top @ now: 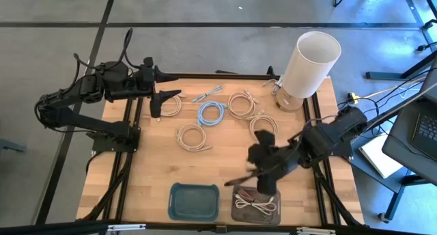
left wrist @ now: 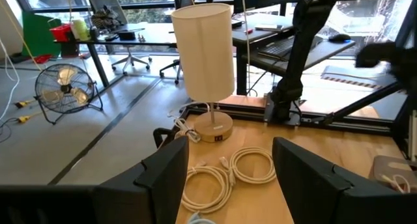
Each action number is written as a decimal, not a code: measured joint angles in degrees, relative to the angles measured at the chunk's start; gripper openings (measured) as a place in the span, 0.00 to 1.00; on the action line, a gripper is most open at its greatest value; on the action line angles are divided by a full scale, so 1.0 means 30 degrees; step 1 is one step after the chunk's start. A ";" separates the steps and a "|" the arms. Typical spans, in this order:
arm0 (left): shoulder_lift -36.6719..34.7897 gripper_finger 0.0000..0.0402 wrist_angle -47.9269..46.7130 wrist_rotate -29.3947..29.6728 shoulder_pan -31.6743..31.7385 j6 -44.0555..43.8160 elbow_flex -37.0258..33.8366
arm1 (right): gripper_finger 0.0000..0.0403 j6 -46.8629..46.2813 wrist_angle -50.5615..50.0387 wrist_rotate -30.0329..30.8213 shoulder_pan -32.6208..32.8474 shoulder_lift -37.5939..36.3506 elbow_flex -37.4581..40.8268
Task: Pick & Place USB Port
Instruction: Put the blue charger cable into the black bin
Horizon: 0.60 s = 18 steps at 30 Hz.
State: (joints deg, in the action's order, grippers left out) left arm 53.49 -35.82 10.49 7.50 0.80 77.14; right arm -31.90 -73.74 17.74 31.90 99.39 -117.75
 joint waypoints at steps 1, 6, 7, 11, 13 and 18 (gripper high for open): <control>0.0000 0.54 -0.0003 -0.0011 0.0000 -0.0025 0.0000 | 0.36 0.0525 -0.0234 0.0744 -0.0358 0.0000 0.0031; 0.0105 0.54 0.0033 -0.0022 0.0000 -0.1778 0.0014 | 0.23 0.1733 -0.2916 0.3091 -0.2506 0.0080 0.0479; 0.0199 0.54 0.0014 -0.0021 0.0001 -0.2121 0.0022 | 0.20 0.1498 -0.4074 0.3982 -0.2743 0.0076 0.0499; 0.1130 0.54 -0.0708 0.0655 0.0004 -0.2660 0.0022 | 0.04 0.0763 -0.4963 0.7823 -0.2826 -0.1020 0.1083; 0.2125 0.54 -0.1125 0.1045 0.0094 -0.2609 0.0022 | 0.02 0.0892 -0.4171 0.8752 -0.2774 -0.1993 0.1319; 0.5212 0.53 -0.1385 0.1825 0.0960 -0.0377 0.0022 | 0.01 -0.0218 -0.4787 0.8336 -0.2280 -0.4125 0.2315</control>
State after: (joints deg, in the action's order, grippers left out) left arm 69.13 -39.98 15.96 10.38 -0.33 77.21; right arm -32.55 -88.10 42.74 25.06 87.02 -110.81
